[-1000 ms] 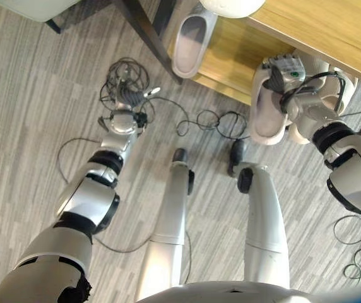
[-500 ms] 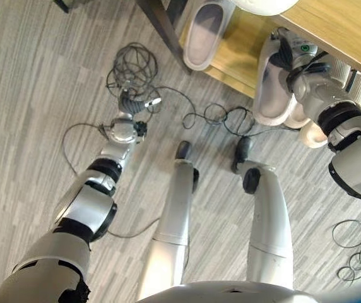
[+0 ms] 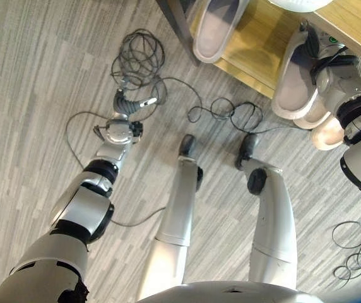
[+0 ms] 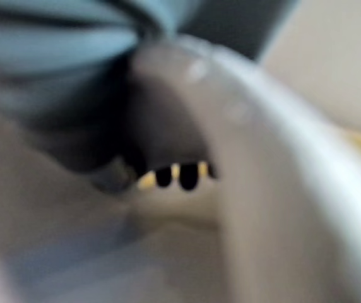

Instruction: Arrange the slippers neatly on the shoe rack.

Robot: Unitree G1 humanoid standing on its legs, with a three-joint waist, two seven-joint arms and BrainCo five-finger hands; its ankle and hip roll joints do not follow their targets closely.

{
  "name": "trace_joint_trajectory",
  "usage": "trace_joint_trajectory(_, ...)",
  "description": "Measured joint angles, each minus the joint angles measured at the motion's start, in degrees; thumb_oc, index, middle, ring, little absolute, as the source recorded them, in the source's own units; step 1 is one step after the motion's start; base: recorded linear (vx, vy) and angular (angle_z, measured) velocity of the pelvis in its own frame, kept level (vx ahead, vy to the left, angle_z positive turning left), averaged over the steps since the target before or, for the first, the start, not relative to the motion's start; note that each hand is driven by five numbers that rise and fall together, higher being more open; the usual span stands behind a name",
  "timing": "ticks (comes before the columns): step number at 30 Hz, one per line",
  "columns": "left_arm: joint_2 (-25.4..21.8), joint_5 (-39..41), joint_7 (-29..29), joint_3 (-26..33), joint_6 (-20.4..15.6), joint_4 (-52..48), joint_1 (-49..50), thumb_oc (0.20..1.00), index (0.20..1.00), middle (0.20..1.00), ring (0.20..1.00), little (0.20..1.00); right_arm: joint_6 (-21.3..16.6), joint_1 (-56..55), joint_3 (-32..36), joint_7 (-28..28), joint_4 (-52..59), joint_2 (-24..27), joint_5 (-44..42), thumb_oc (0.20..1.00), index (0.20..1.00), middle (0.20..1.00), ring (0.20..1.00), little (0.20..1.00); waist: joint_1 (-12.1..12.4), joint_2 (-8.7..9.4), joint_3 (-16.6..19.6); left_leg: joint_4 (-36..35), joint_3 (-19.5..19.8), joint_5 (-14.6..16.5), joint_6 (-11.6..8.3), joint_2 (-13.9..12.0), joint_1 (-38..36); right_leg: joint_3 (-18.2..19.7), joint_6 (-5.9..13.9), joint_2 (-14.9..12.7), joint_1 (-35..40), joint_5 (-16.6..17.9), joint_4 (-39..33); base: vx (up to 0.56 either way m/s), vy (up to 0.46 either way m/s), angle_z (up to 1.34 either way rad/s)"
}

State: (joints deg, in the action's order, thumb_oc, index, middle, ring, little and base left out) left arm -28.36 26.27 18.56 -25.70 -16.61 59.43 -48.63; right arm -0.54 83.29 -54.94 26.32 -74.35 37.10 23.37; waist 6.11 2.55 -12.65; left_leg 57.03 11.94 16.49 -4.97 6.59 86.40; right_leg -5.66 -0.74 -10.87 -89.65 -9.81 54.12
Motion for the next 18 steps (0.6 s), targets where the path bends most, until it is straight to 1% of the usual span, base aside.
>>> trace_joint_trajectory(1,0.0,0.0,0.0,0.1,0.0,-0.2,0.5,1.000,1.000,1.000,1.000,1.000,0.0,0.4,0.0,0.0,0.0,0.2,-0.2,0.200,0.200,0.200,0.200,0.200,0.1,0.00,0.0,-0.1,0.1,0.0,-0.02,0.0,0.0,-0.1,-0.01,-0.1,0.0,0.0,0.0,0.00,0.020,0.05)
trace_joint_trajectory(4,0.0,-0.1,-0.1,1.3,-0.2,-1.1,3.7,1.000,1.000,1.000,1.000,1.000,0.0,1.5,0.4,0.3,0.0,0.3,-1.8,0.354,0.354,0.354,0.354,0.354,0.6,0.00,0.0,-0.8,0.1,-0.3,-0.08,0.2,-0.1,-0.1,-0.01,-0.3,0.0,0.0,-0.3,0.00,-0.007,0.04)
trace_joint_trajectory(5,0.0,-0.1,-0.2,1.4,-0.2,-1.1,4.2,1.000,1.000,1.000,1.000,1.000,0.0,1.6,0.3,0.3,0.0,0.4,-1.8,0.658,0.658,0.658,0.658,0.658,0.9,0.00,0.0,-0.8,0.2,-0.3,-0.10,0.2,-0.1,-0.1,-0.01,-0.3,0.0,0.0,-0.3,0.01,-0.014,0.05)
trace_joint_trajectory(6,0.0,-0.2,-0.3,1.5,-0.2,-1.4,5.6,1.000,1.000,1.000,1.000,1.000,-0.1,1.9,0.3,0.3,0.2,0.4,-1.8,1.000,1.000,1.000,1.000,1.000,1.3,0.00,0.0,-0.9,0.3,-0.5,-0.15,0.3,-0.2,-0.2,-0.01,-0.3,0.0,0.0,-0.3,0.01,-0.010,0.05)
trace_joint_trajectory(14,0.0,-1.1,-0.3,1.4,-0.3,-1.7,6.4,1.000,1.000,1.000,1.000,1.000,-0.9,2.3,2.1,0.3,1.5,0.0,-6.2,1.000,1.000,1.000,1.000,1.000,1.0,0.01,0.0,-0.9,0.5,-0.7,-0.19,0.5,-0.3,-0.2,-0.04,-0.5,0.2,0.0,-0.2,0.00,-0.001,0.01)
trace_joint_trajectory(18,0.0,-1.1,-0.5,1.3,-0.3,-1.8,5.3,1.000,1.000,1.000,1.000,1.000,-1.2,2.3,2.4,-1.0,2.6,-0.2,-7.3,1.000,1.000,1.000,1.000,1.000,1.0,0.01,0.0,-0.7,0.4,-0.7,-0.20,0.5,-0.3,-0.2,-0.08,-0.5,0.2,0.1,-0.2,0.00,0.000,0.00)
